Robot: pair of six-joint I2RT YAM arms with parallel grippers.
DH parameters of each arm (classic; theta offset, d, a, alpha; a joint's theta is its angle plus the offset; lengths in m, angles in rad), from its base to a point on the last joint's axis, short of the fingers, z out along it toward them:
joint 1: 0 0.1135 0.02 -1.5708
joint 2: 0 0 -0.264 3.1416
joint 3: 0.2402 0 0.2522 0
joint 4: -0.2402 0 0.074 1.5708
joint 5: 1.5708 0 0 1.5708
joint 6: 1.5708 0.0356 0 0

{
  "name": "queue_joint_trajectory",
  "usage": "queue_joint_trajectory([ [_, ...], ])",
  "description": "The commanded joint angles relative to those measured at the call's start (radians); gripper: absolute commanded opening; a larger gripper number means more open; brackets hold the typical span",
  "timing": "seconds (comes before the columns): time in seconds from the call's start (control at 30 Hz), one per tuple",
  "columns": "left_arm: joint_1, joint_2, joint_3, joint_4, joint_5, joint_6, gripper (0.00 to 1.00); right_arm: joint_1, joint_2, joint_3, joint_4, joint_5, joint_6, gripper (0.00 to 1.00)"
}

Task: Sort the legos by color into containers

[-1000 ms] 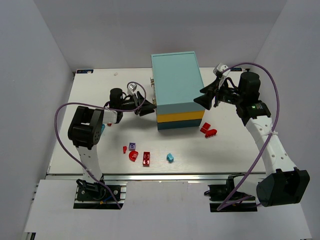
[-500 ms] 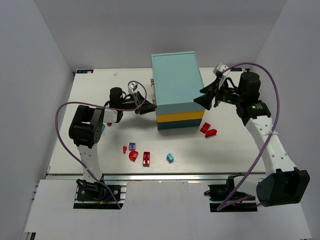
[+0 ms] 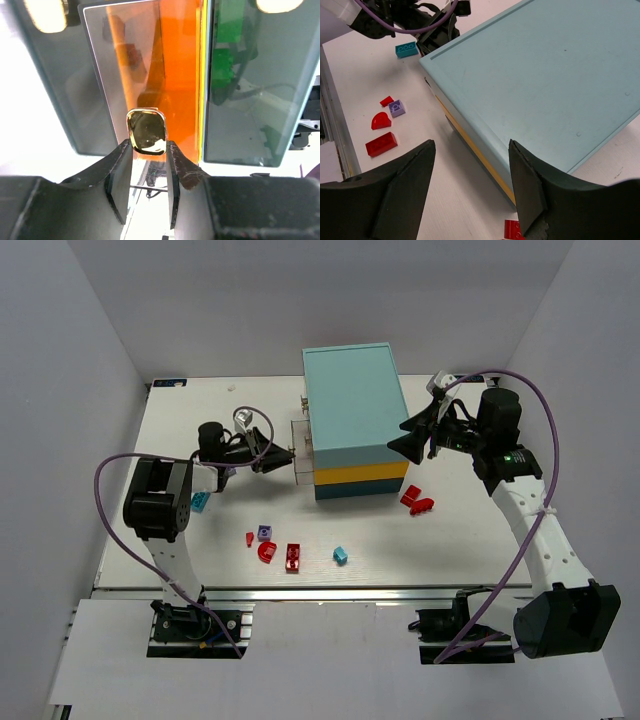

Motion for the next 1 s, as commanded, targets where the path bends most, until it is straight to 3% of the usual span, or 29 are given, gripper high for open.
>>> queue_joint_trajectory([
  [0.0, 0.062, -0.03, -0.036, -0.061, -0.074, 0.068, 0.22, -0.007, -0.023, 0.001, 0.028, -0.024, -0.006, 0.66],
  [0.27, 0.125, -0.059, -0.02, -0.164, -0.063, 0.133, 0.28, -0.006, -0.028, -0.002, 0.011, -0.048, -0.043, 0.68],
  [0.3, 0.125, -0.063, -0.016, -0.203, -0.065, 0.154, 0.31, -0.006, -0.03, 0.001, -0.008, -0.07, -0.06, 0.7],
  [0.33, 0.135, -0.071, -0.01, -0.229, -0.068, 0.169, 0.45, -0.004, -0.027, 0.002, -0.025, -0.084, -0.081, 0.72],
  [0.4, 0.146, -0.08, 0.023, -0.33, -0.072, 0.224, 0.56, 0.001, -0.025, 0.013, -0.085, -0.143, -0.156, 0.79],
  [0.43, 0.146, -0.086, 0.037, -0.366, -0.075, 0.248, 0.67, -0.001, -0.02, 0.018, -0.11, -0.169, -0.191, 0.82],
  [0.53, 0.155, -0.106, 0.1, -0.518, -0.101, 0.347, 0.75, 0.013, -0.004, 0.045, -0.281, -0.254, -0.392, 0.89],
  [0.73, 0.155, -0.137, 0.204, -0.78, -0.166, 0.504, 0.77, 0.083, 0.027, 0.07, -0.666, -0.248, -0.894, 0.88],
  [0.83, 0.155, -0.157, 0.243, -0.857, -0.197, 0.544, 0.77, 0.123, 0.035, 0.044, -0.761, -0.21, -1.055, 0.87],
  [0.97, 0.165, -0.194, 0.287, -0.973, -0.261, 0.594, 0.76, 0.194, 0.024, -0.024, -0.76, -0.157, -1.126, 0.86],
])
